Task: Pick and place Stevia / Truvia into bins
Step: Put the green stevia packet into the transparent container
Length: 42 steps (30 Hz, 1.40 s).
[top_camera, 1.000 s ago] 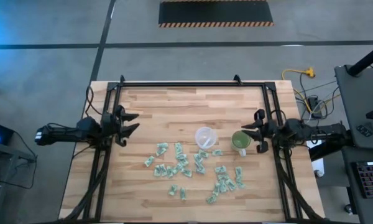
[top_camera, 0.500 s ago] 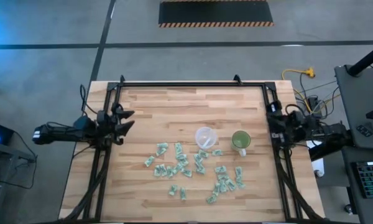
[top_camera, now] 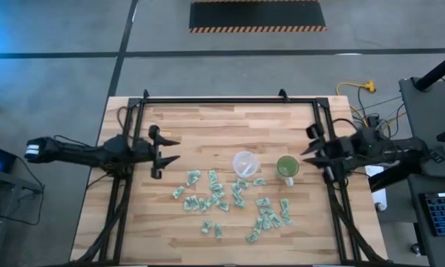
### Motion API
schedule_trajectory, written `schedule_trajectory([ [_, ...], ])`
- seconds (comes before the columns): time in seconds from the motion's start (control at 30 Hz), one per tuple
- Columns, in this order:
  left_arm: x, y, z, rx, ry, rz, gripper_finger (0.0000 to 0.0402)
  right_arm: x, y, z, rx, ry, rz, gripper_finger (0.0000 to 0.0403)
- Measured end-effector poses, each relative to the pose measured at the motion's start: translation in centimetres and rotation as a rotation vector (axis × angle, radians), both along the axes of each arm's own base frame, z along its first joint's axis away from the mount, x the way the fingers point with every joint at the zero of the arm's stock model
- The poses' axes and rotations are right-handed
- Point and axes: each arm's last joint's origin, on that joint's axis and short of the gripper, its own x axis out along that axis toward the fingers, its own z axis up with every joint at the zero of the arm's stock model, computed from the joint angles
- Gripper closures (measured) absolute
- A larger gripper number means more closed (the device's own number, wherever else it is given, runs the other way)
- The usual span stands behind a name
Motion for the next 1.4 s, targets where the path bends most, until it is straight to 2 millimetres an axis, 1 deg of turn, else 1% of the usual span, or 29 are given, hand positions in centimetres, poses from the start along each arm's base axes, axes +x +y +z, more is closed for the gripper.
schedule_trajectory([
  [0.1, 1.2, 0.0, -0.3, 0.006, 0.192, 0.015, 0.0197, 1.8, 0.2, 0.5, -0.040, 0.228, -0.003, 0.0335],
  [0.23, 2.3, 0.1, -1.1, -0.074, 0.490, 0.071, 0.0197, 4.1, 0.7, -0.2, -0.085, 0.509, -0.025, 0.0335],
  [0.33, 3.1, 0.1, -0.7, -0.145, 0.618, 0.099, 0.0197, 5.4, 1.4, -0.9, -0.123, 0.634, -0.047, 0.0335],
  [0.43, 3.7, 0.0, -1.3, -0.195, 0.759, 0.107, 0.0197, 6.3, 2.2, -1.6, -0.155, 0.697, -0.042, 0.0335],
  [0.53, 4.4, -0.2, -1.7, -0.232, 0.810, 0.071, 0.0197, 6.9, 3.2, -2.1, -0.183, 0.719, -0.045, 0.0335],
  [0.63, 5.0, -0.6, -3.2, -0.234, 0.900, 0.047, 0.0197, 7.2, 4.1, -2.5, -0.192, 0.733, -0.077, 0.0335],
  [0.7, 5.4, -0.8, -4.0, -0.227, 0.944, 0.044, 0.0197, 7.2, 4.8, -3.0, -0.209, 0.751, -0.095, 0.0335],
  [0.87, 6.4, -0.9, -5.3, -0.209, 1.003, 0.071, 0.0197, 7.1, 6.0, -3.0, -0.239, 0.731, -0.123, 0.0335],
  [1.07, 7.1, -0.8, -6.6, -0.189, 1.045, 0.107, 0.0197, 6.9, 6.7, -3.0, -0.207, 0.723, -0.127, 0.0335],
  [1.2, 7.9, -0.9, -7.4, -0.190, 1.027, 0.104, 0.0197, 6.9, 7.0, -3.2, -0.198, 0.735, -0.119, 0.0335],
  [1.4, 8.5, -0.9, -8.1, -0.183, 1.041, 0.103, 0.0197, 7.0, 7.2, -3.6, -0.192, 0.752, -0.131, 0.0335],
])
